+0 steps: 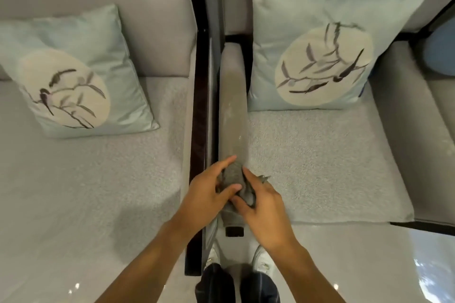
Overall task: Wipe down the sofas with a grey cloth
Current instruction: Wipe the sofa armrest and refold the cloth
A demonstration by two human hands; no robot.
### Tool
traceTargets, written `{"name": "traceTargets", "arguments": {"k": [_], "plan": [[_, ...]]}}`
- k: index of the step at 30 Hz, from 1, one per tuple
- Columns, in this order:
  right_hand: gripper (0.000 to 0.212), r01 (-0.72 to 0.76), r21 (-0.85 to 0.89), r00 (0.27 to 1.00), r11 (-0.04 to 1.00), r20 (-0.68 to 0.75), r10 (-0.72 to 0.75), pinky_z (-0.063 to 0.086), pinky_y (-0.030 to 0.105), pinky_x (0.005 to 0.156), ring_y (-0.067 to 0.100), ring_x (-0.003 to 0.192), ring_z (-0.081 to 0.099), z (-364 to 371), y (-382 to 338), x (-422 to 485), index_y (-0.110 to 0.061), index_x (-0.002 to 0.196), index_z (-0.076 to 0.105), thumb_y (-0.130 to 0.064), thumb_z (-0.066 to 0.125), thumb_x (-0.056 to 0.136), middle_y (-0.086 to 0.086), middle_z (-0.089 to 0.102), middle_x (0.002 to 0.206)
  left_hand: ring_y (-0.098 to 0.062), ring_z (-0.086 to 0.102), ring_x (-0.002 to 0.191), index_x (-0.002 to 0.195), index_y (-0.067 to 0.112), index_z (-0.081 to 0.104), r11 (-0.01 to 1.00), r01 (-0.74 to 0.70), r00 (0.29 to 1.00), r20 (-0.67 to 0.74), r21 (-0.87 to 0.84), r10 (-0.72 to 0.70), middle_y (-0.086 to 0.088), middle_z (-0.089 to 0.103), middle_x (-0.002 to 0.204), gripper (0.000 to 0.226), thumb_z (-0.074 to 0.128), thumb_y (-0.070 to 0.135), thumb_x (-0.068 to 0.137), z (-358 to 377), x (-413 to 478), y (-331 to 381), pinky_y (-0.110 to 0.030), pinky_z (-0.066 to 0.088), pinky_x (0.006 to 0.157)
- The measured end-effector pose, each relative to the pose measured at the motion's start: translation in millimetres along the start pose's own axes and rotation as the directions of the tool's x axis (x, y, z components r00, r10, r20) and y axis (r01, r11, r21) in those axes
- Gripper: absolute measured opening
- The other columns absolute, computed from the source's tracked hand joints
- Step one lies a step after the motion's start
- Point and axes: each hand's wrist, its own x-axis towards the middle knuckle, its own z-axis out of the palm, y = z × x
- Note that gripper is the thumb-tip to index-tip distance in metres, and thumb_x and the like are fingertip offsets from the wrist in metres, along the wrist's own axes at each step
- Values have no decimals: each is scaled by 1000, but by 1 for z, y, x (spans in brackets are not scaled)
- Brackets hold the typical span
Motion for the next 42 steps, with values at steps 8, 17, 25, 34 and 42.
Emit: {"name": "traceTargets", "arguments": {"k": [8, 17, 25, 34, 42], "plan": [[53, -31, -173, 993, 984, -121, 11, 47, 15, 69, 3, 78, 56, 49, 59, -5, -39, 147, 43, -60, 41, 99, -6, 58, 101, -30, 32, 149, 142, 28, 58, 785, -64, 917, -275, 616, 290, -4, 48, 153, 60, 63, 59, 91, -3, 44, -82, -59, 30, 118], [44, 14, -370, 962, 929, -248, -114, 49, 25, 48, 15, 51, 54, 72, 56, 83, -37, 136, 58, -53, 47, 97, 10, 63, 101, -27, 22, 153, 144, 39, 54, 882, 65, 929, -350, 468, 117, -2, 14, 168, 57, 70, 43, 90, -2, 67, -96, -49, 55, 98], [38, 122, -451, 965, 884, -156, -212, 51, 27, 49, 20, 62, 69, 57, 56, 87, -37, 128, 65, -50, 48, 97, 11, 68, 120, -24, 28, 151, 142, 40, 56, 904, 82, 931, -356, 419, 80, 3, 13, 168, 54, 71, 28, 92, -5, 65, -84, -42, 61, 81], [39, 27, -281, 977, 959, -195, -84, 53, 27, 58, 13, 66, 63, 54, 65, 83, -44, 137, 54, -52, 48, 100, 4, 68, 101, -26, 35, 147, 140, 43, 55, 900, 104, 930, -362, 423, 62, 6, 11, 168, 58, 70, 20, 89, -6, 67, -82, -48, 62, 77], [39, 42, -332, 971, 942, -209, -117, 51, 30, 59, 20, 65, 62, 47, 61, 116, -44, 137, 55, -53, 44, 101, 7, 63, 95, -24, 35, 147, 140, 42, 55, 892, 98, 925, -372, 441, 82, 6, 11, 169, 56, 67, 22, 90, -4, 65, -84, -39, 58, 78]]}}
